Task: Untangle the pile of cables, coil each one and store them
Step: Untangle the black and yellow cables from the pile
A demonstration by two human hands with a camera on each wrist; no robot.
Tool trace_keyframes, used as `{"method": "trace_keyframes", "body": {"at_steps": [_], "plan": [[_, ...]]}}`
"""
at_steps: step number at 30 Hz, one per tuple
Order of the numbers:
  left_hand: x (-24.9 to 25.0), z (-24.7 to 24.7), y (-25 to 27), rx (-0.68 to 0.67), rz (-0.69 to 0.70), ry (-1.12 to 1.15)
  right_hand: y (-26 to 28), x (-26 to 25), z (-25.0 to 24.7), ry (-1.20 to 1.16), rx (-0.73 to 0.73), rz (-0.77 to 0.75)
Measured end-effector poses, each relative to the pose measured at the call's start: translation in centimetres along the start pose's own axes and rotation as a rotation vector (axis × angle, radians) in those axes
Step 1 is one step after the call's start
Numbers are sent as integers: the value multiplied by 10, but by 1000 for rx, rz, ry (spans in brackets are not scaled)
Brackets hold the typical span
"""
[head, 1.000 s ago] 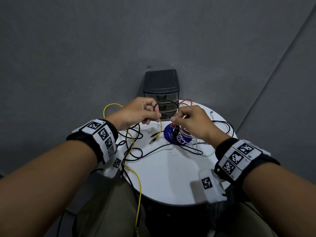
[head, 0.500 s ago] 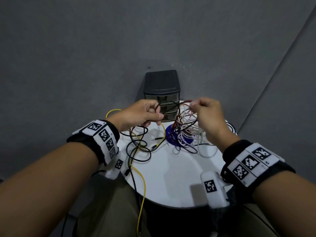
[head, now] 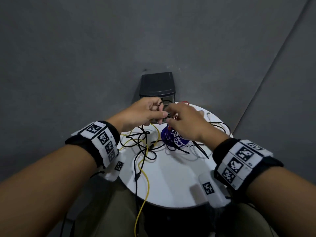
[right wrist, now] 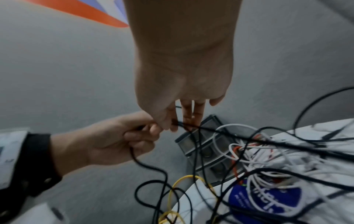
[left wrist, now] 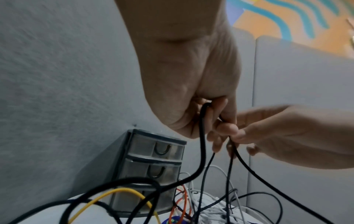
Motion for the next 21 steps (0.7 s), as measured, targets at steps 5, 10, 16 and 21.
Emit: {"method": "trace_keyframes", "body": {"at_steps": [5, 10, 16, 21], "plan": [[12, -7, 4, 44, 40, 90, 4, -15, 6, -244, -125, -82], [9, -8, 8, 56, 23, 29, 13, 7, 2, -524, -146, -19], [5, -8, 3, 111, 39, 63, 6, 32, -27, -777, 141, 132], [-8, -8, 9, 115, 28, 72, 12, 72, -83, -791, 574, 216]]}}
Point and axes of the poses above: each hand's wrist, its own y-axis away from the middle knuckle, its own z-axis out of the palm, x = y × z, the point moved 10 cm from there along -y, towards the middle knuckle, and after that the axes turned 2 degrees about z, right-handed, at the moved point
